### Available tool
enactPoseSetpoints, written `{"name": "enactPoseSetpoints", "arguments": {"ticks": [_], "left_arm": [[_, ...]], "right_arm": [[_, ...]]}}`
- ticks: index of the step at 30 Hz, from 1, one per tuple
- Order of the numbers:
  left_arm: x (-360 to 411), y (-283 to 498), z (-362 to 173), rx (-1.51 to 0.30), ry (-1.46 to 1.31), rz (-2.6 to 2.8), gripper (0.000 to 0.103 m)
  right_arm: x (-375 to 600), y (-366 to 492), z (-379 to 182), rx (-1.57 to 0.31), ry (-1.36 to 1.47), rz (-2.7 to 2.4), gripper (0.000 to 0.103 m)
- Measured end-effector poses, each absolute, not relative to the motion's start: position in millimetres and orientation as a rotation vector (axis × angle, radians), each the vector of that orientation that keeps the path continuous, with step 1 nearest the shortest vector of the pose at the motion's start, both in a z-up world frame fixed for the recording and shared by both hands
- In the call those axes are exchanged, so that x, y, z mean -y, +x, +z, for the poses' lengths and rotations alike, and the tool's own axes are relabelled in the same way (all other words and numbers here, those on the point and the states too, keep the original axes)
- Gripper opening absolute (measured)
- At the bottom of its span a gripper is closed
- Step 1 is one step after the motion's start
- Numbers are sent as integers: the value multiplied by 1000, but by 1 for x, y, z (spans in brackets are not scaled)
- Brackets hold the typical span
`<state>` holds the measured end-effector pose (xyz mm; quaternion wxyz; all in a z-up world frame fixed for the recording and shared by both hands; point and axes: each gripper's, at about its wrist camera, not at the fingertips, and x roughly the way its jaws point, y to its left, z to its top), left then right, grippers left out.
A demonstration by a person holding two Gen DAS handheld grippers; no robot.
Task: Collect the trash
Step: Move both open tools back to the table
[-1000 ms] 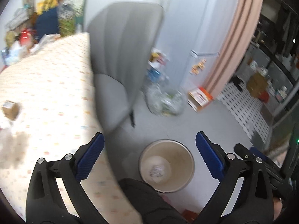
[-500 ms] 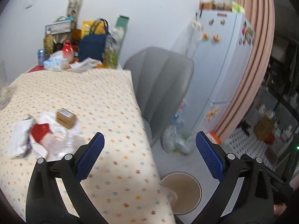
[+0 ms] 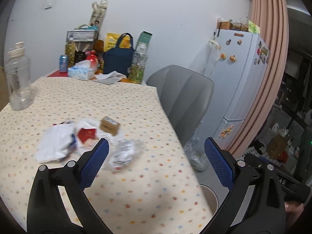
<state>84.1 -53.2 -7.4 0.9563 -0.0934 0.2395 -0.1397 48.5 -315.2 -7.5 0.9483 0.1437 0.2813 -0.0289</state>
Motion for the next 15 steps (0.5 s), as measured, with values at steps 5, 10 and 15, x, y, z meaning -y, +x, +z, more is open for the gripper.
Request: {"name": "enactPoseSetpoints", "arguments": {"ticks": [5, 10, 15], "left_arm": [[16, 72, -9, -459, -232, -268, 97], [-18, 67, -10, -448, -255, -204, 97], [-51, 62, -13, -443, -273, -131, 97]], "right_arm": [[281, 58, -3, -572, 247, 37, 95], [247, 71, 5, -570, 185, 123, 95], [213, 82, 8, -578, 122, 182, 95]]}}
